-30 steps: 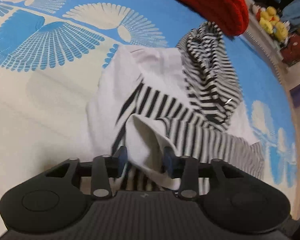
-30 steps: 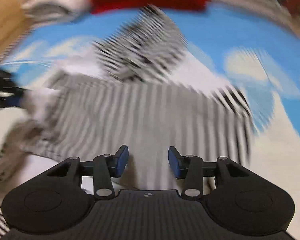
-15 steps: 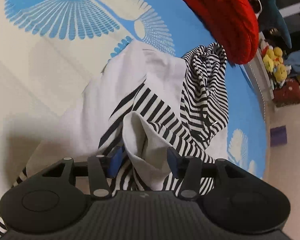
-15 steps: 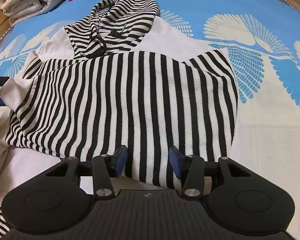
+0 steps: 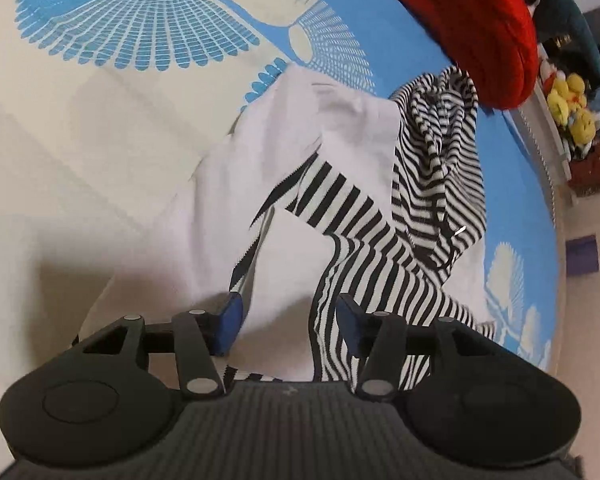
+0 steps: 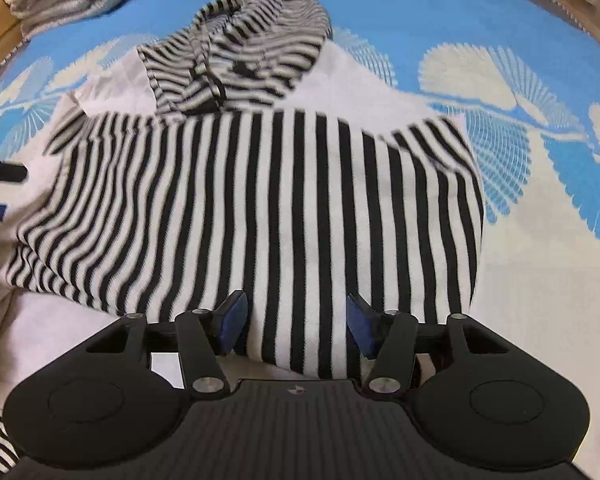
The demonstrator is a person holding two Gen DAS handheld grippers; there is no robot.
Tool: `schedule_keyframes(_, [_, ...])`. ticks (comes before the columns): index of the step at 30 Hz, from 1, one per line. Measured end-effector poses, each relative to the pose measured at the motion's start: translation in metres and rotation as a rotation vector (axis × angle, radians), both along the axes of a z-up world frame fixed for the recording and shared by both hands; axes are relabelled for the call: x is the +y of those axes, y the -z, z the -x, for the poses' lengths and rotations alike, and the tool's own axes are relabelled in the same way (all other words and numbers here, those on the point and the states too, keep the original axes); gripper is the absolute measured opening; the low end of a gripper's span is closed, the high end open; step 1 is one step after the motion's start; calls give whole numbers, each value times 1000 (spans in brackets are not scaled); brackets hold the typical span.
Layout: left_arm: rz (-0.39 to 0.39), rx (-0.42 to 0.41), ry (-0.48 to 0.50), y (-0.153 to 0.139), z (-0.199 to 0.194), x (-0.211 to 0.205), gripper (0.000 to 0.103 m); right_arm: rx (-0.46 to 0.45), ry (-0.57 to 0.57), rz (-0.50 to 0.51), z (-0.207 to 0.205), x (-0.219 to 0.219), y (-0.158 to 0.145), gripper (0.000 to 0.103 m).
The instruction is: Fold small clothes
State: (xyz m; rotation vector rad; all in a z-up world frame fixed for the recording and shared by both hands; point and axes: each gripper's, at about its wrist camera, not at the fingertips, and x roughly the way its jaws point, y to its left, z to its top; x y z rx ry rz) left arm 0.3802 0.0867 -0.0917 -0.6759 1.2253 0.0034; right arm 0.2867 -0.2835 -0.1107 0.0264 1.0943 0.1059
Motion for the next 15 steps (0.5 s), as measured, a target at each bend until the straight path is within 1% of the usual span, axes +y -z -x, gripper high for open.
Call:
schedule_keyframes(1, [-21,3,25,1,0,-4,54,-10,2,-2,0,0,-1,57])
schedule_keyframes(2, [-39,5,49,2,0,-8,46,-21,8,-7,-1,-1,-3,57])
schedule_keyframes(3, [-50,7,67,4,0,-10,33,-25,15,-12,-2,-2,-3,57])
schedule_keyframes(4, [-58,9,81,6,-1,-12,29,-25,25,-14,-3,-4,-3,57])
schedule_keyframes(5, [-64,8,90,7,1,-12,21,-24,35,-17,-4,-5,-2,57])
schedule_keyframes(6, [-75,0,100,6,4,-11,3,-23,47,-18,-5,-7,-1,57])
schedule_keyframes(7, [-88,-14,108,3,4,-12,1,-24,55,-19,-5,-8,-1,57])
schedule_keyframes(8, [-111,-38,111,-2,6,-12,1,-24,65,-21,-5,-9,0,57])
schedule_keyframes(10, [-177,-106,123,-21,10,-14,0,-34,87,-27,-6,-11,-2,57])
schedule_keyframes(11, [-202,-152,132,-34,14,-15,0,-43,98,-29,-6,-12,-3,57])
schedule_keyframes(12, [-214,-179,135,-43,18,-14,0,-54,109,-32,-6,-13,-5,57])
schedule_keyframes(13, [-230,-190,135,-47,20,-14,0,-62,118,-33,-6,-15,-6,57])
schedule_keyframes(15, [-281,-164,128,-43,23,-13,1,-62,138,-27,-7,-19,-5,57])
